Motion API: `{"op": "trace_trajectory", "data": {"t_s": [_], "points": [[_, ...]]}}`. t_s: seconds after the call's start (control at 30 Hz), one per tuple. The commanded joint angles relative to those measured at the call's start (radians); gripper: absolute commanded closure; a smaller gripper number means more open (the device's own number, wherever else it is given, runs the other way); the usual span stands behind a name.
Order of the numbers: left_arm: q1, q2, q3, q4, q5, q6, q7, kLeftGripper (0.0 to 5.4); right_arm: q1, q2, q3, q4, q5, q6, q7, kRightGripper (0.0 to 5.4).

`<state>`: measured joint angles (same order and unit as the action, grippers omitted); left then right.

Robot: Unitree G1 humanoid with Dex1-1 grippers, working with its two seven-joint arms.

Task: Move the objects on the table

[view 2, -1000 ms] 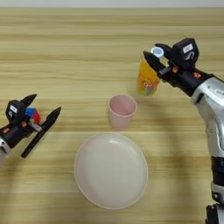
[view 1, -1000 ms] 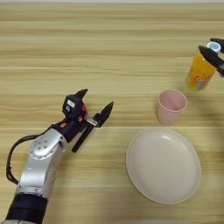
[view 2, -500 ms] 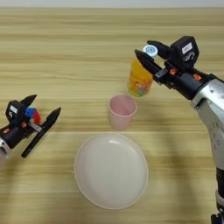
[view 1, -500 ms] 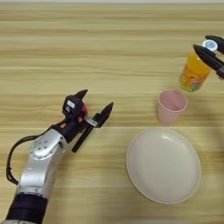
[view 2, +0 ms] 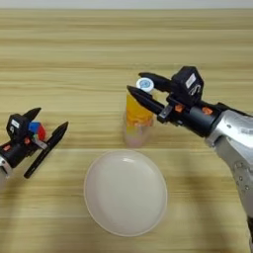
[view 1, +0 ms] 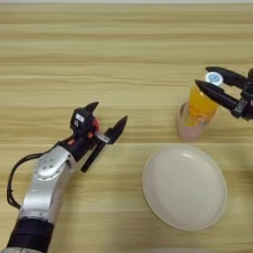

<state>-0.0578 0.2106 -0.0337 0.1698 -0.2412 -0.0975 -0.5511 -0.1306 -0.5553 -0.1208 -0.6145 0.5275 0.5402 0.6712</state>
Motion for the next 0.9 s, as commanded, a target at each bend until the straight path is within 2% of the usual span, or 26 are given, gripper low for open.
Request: {"op": "trace_trajectory", "data": {"t_s": [0.03, 0.2, 0.37, 0.57, 0.77, 0.9], "points": [[-0.009, 0.009, 0.006, 0.006, 0.012, -0.01, -0.003, 0.0, 0.012, -0.022, 0.04, -0.005, -0.009, -0.04, 0.045, 3.65], [-0.006, 0.01, 0.007, 0.0, 0.011, -0.008, -0.004, 0.0, 0.041, -0.045, 0.119, 0.062, -0.066, -0.106, 0.122, 3.65], [-0.003, 0.014, 0.009, -0.007, 0.01, -0.005, -0.006, 0.0, 0.027, -0.074, 0.176, 0.173, -0.12, -0.212, 0.24, 3.65], [0.005, 0.016, 0.01, -0.021, 0.011, 0.002, -0.005, 0.0, 0.01, -0.076, 0.21, 0.265, -0.128, -0.276, 0.337, 3.65], [0.001, 0.019, 0.011, -0.022, 0.011, 0.005, -0.007, 0.0, 0.032, -0.052, 0.246, 0.329, -0.177, -0.336, 0.342, 3.65], [-0.004, 0.022, 0.013, -0.015, 0.009, 0.004, -0.01, 0.0, 0.048, -0.01, 0.251, 0.371, -0.175, -0.372, 0.327, 3.65]]}}
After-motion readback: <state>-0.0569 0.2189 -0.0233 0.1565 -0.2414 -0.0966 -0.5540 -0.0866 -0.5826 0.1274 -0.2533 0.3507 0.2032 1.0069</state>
